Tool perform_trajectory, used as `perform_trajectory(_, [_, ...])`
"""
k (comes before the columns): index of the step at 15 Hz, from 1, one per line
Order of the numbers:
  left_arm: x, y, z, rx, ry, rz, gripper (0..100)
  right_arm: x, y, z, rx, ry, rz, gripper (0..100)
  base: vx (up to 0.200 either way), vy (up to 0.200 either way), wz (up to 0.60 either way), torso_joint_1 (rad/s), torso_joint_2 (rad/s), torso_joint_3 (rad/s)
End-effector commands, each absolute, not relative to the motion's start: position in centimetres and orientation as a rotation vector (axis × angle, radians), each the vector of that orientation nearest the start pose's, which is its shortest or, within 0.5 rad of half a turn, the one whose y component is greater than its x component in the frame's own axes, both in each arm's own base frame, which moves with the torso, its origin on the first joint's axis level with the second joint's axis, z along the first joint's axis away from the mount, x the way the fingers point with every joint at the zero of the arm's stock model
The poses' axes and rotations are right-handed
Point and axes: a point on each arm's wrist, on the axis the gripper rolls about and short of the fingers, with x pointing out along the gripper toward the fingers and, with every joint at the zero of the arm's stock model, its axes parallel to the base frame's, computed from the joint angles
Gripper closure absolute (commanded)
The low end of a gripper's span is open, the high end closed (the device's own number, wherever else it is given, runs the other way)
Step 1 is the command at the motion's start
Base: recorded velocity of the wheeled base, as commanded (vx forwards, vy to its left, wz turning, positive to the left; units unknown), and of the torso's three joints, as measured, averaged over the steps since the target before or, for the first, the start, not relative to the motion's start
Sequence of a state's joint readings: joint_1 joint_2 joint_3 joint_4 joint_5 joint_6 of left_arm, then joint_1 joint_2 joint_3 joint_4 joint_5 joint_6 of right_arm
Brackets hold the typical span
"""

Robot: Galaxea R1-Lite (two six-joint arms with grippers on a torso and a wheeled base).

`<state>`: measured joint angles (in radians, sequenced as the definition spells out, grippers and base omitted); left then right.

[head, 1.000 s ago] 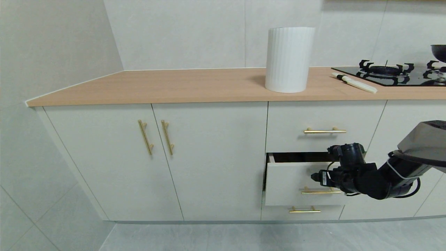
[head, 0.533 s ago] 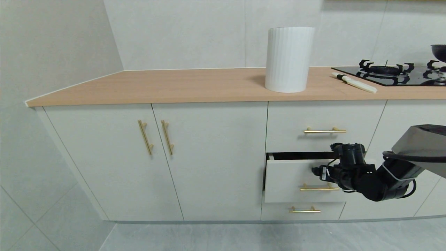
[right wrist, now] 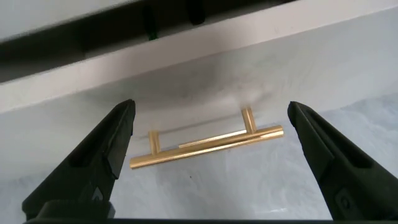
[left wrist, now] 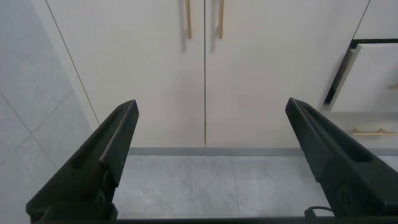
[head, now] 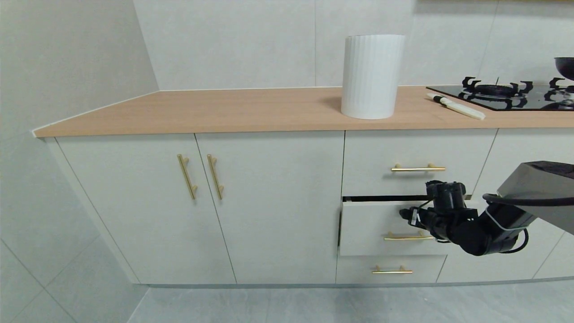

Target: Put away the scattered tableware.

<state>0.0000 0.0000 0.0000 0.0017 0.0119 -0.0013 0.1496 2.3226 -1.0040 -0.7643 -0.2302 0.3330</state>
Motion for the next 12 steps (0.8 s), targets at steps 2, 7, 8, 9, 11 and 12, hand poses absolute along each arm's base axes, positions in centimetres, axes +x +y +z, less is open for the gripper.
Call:
perform_trajectory(2, [-2.3,0.0,7.5,-0.002,0.002,0.012,0,40.9,5.6,0.9,0.224,0.494,-0.178,0,0.0,0.0,0.0,0.0,0.0,0.0])
perform_trajectory(7, [-2.3,0.0,7.5,-0.002,0.002,0.012,0,42.2,5.7,0.5,0.227,0.445,-0.219,0,0.0,0.0,0.0,0.0,0.0,0.0])
perform_trajectory(8, [-2.3,0.0,7.5,-0.002,0.002,0.012,0,42.5,5.7,0.3,0.236,0.427,-0.235,0,0.0,0.0,0.0,0.0,0.0,0.0])
perform_trajectory(9, [-2.3,0.0,7.5,-0.002,0.002,0.012,0,42.8,5.7,0.0,0.234,0.413,-0.249,0,0.0,0.0,0.0,0.0,0.0,0.0])
perform_trajectory(11, [-2.3,0.0,7.5,-0.002,0.002,0.012,0,43.0,5.7,0.0,0.238,0.393,-0.252,0,0.0,0.0,0.0,0.0,0.0,0.0])
perform_trajectory(12, [-2.3,0.0,7.5,-0.002,0.002,0.012,0,43.0,5.7,0.1,0.239,0.391,-0.252,0,0.0,0.0,0.0,0.0,0.0,0.0])
